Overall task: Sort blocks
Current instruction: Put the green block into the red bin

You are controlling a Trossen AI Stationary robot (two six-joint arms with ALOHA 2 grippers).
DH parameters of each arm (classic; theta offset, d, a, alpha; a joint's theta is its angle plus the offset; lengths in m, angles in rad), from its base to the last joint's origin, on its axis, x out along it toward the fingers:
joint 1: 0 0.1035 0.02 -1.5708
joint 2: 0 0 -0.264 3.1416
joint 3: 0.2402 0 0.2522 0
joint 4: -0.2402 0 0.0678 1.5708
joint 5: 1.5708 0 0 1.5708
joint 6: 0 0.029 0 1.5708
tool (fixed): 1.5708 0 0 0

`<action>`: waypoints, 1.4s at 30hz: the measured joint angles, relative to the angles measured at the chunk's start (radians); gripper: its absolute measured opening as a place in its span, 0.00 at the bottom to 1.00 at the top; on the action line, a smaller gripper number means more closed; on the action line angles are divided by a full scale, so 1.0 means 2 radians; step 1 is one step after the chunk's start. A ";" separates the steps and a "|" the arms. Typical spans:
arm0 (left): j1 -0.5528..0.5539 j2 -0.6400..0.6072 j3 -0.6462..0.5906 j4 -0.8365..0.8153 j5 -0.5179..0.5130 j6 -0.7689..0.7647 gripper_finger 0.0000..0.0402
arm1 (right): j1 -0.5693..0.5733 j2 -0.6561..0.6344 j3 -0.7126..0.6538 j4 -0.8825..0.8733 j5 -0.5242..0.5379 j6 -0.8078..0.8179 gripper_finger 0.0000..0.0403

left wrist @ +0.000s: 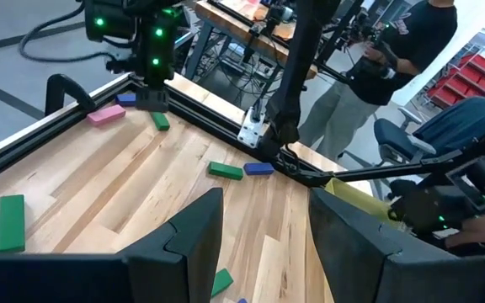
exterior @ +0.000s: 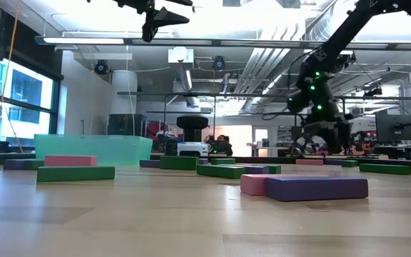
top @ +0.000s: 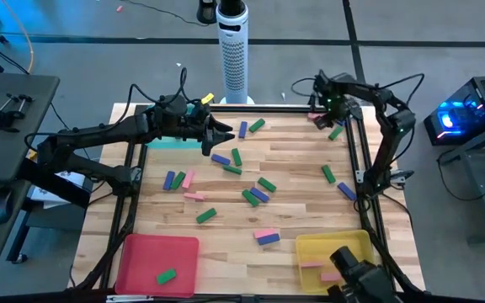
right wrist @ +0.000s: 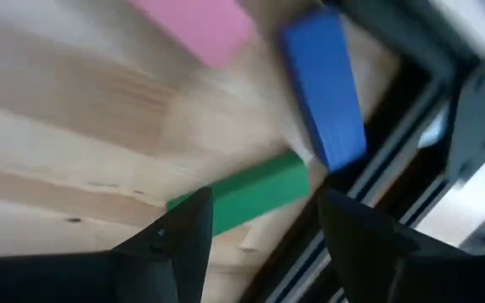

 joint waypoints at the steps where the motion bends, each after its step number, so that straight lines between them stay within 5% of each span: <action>1: 0.000 0.000 0.000 0.000 0.000 0.000 0.41 | -0.008 0.000 0.000 -0.002 -0.011 0.018 0.48; 4: 0.000 0.000 0.000 0.000 0.000 0.000 0.41 | -0.017 0.000 0.000 -0.002 -0.009 0.060 0.41; 11: 0.000 0.000 0.000 0.000 0.000 0.000 0.41 | 0.016 0.000 -0.001 -0.009 0.051 0.060 0.03; 15: 0.000 0.000 0.000 0.000 0.000 0.000 0.41 | 0.023 0.002 -0.001 -0.036 0.083 0.070 0.02; 42: 0.000 0.000 0.000 -0.001 0.030 0.000 0.41 | 0.116 0.031 -0.067 0.010 0.008 0.061 0.00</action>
